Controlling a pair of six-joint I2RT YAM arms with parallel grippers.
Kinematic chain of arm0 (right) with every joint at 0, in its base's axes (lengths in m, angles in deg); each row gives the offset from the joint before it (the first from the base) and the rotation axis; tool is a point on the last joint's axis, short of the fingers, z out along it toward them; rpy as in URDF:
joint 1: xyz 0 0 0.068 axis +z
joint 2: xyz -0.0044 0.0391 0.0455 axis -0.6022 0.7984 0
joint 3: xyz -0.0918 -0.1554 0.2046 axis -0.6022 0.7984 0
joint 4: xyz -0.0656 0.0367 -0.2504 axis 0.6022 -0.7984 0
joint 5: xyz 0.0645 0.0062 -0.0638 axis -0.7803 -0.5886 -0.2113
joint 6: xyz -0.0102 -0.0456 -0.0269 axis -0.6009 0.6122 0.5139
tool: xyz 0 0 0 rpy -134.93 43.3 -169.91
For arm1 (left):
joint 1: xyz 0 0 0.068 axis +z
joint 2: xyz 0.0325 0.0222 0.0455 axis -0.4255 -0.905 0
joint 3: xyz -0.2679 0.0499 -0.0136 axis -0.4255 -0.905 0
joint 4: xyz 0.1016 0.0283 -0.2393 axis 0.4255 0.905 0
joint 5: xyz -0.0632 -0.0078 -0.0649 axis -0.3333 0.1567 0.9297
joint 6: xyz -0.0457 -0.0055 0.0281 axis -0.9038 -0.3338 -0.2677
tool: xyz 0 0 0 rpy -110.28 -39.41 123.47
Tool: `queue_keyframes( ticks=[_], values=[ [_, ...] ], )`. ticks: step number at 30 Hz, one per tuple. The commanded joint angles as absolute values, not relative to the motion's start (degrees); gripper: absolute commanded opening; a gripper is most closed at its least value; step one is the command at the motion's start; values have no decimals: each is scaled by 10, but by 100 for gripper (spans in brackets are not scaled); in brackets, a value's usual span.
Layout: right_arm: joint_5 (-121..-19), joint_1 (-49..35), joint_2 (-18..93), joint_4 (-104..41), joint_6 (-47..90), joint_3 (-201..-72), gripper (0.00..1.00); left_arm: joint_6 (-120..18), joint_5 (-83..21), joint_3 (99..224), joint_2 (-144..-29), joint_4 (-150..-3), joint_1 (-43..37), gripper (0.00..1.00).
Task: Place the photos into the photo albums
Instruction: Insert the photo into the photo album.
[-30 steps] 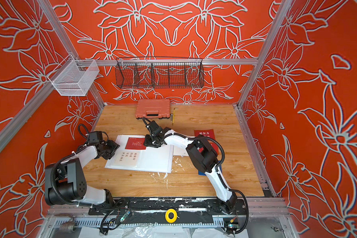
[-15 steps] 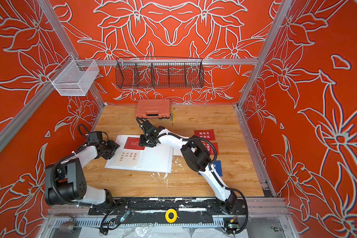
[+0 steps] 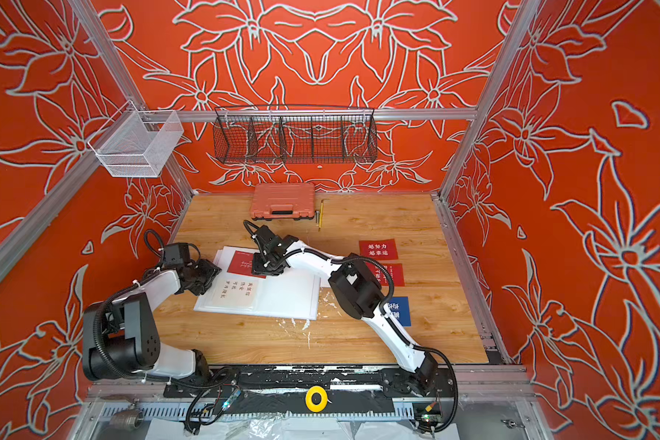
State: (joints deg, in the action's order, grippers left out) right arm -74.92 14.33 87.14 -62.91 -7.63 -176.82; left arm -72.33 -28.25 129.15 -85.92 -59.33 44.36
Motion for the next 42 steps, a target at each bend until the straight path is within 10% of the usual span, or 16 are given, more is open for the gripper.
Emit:
queue_keyframes(
  ticks=[1, 42],
  values=[
    [-724, 145, 828, -634, -62, -1728, 48, -723, -279, 1278, -858, -571, 443, 59],
    [-701, 136, 854, -702, -2, -1801, 49, -726, -272, 1272, -862, -577, 443, 59]
  ],
)
